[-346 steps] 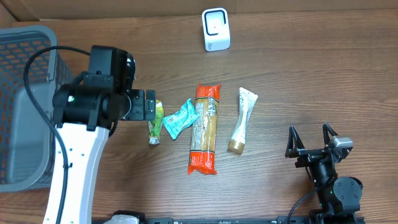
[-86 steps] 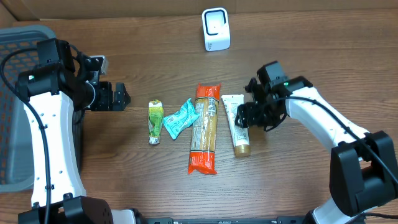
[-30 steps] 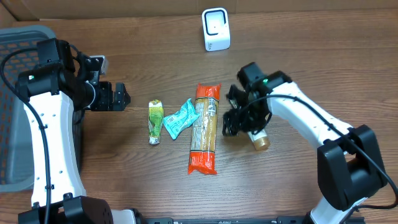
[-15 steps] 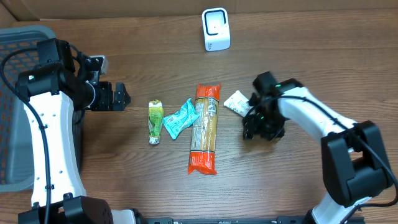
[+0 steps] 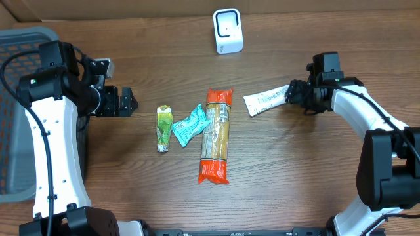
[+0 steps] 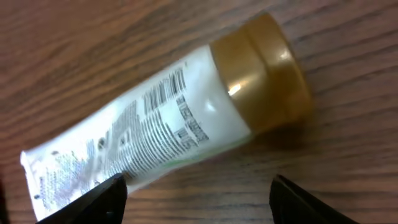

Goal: Scan the item barcode

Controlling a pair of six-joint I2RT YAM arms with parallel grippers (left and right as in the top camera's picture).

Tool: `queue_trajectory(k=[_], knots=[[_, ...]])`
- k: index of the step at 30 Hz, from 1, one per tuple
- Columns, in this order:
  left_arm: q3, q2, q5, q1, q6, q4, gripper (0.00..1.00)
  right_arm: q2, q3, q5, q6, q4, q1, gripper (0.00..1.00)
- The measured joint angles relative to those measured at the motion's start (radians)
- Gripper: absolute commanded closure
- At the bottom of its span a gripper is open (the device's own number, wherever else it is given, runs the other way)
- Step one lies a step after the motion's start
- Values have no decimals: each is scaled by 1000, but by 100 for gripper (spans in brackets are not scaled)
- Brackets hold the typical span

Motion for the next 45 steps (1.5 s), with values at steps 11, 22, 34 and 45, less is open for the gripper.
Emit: queue_trajectory(k=[11,22,34,45], knots=[[0,0,0,0,0,0,1,3,0,27,321,30,108,9],[0,0,0,0,0,0,0,91,9,163,452,92,159,46],[0,0,0,0,0,0,0,89,61,33,13,-103,145,64],[0,0,0,0,0,0,0,102,97,-35,-406,-294,71,33]])
